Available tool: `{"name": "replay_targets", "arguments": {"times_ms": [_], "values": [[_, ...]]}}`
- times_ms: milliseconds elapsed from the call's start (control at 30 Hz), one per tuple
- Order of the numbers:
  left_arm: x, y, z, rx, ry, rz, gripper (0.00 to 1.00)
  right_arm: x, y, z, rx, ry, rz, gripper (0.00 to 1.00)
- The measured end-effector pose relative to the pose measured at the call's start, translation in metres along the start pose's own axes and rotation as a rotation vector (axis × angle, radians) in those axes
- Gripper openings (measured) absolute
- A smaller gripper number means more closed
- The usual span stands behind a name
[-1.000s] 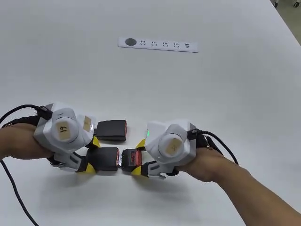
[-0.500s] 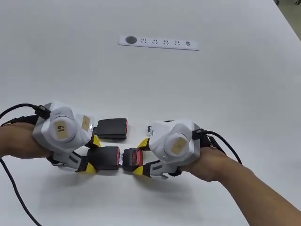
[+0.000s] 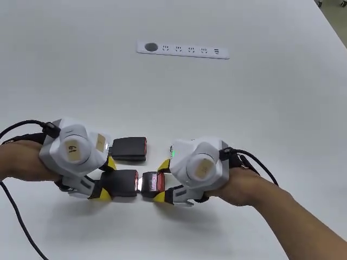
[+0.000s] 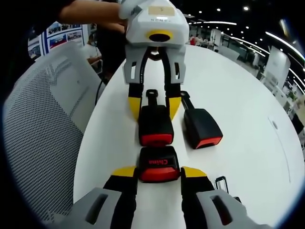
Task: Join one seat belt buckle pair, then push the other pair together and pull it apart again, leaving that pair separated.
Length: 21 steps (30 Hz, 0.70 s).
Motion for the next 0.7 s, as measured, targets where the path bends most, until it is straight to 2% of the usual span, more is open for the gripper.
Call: {"name": "replay_targets", "arguments": {"times_ms": [333,500,700], "values": [[-0.007,0.001,-0.002,-0.053,0.002,-0.017,0.4,-0.008,0.001,0.002,-0.034,-0.015,-0.013,0.41],[-0.018,0.0,-0.005,-0.05,-0.001,-0.028,0.41,-0.019,0.007,0.004,-0.046,-0.023,0.001,0.43],[-0.033,-0.014,-0.011,-0.074,0.019,-0.066,0.44,-0.033,0.016,0.008,-0.053,-0.032,0.024,0.45]]}}
Point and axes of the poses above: the centre of the closed fingertips' face, and the gripper's own axes: x roughly forward along the fingers, y roughly to its right, z roughly out of its underside, the point moved 1 cm from there along -x, roughly backward along the fingers, and after that the axes turned 13 degrees about -x, right-handed, at the moved point
